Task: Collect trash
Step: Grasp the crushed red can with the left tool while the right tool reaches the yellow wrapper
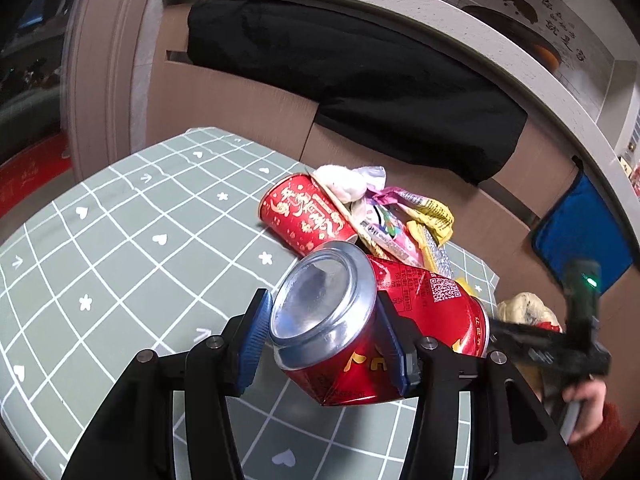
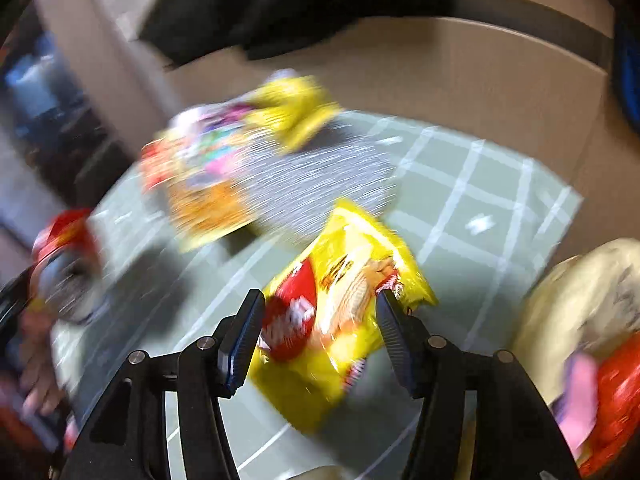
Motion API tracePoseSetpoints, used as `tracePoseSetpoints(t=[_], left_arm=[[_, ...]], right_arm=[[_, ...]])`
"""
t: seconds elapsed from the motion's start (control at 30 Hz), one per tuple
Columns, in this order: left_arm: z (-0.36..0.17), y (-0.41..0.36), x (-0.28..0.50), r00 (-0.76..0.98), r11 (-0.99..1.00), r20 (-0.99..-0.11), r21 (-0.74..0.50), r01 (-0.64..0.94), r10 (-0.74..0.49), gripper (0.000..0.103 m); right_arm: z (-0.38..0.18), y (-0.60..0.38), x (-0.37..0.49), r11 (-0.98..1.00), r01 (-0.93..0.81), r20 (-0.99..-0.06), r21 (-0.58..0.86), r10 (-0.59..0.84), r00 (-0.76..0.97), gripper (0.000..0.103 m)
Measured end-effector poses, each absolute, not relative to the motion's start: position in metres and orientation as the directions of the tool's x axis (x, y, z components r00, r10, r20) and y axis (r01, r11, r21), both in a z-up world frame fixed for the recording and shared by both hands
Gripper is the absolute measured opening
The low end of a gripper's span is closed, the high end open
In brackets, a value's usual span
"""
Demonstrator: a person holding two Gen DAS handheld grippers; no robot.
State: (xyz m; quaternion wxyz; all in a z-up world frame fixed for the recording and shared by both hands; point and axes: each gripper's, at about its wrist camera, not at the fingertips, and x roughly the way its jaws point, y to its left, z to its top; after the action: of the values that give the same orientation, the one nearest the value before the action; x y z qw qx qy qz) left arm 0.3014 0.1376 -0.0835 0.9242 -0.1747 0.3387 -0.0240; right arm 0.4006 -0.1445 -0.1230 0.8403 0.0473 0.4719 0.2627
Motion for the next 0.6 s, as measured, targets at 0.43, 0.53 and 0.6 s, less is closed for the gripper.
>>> tracePoseSetpoints(t=[0.43, 0.53, 0.6], left_arm=[[-0.087, 0.132, 0.294, 0.757, 0.937, -0.625, -0.345, -0.050, -0.190, 0.052], [-0.087, 0.131, 0.295, 0.755, 0.939, -0.629, -0.339, -0.054, -0.184, 0.052], [-0.085, 0.130, 0.294, 0.755, 0.942, -0.632, -0.331, -0.058, -0.175, 0.052]], right_arm=[[-0.120, -0.157, 0.407, 0.893, -0.406, -0.740, 0.194, 0.405, 0.537, 0.054], [-0.139, -0.154, 0.421, 0.886, -0.399, -0.771, 0.239, 0.422, 0.476, 0.056], [-0.134, -0.150, 0.412, 0.882, -0.422, -0.761, 0.210, 0.418, 0.496, 0.029]])
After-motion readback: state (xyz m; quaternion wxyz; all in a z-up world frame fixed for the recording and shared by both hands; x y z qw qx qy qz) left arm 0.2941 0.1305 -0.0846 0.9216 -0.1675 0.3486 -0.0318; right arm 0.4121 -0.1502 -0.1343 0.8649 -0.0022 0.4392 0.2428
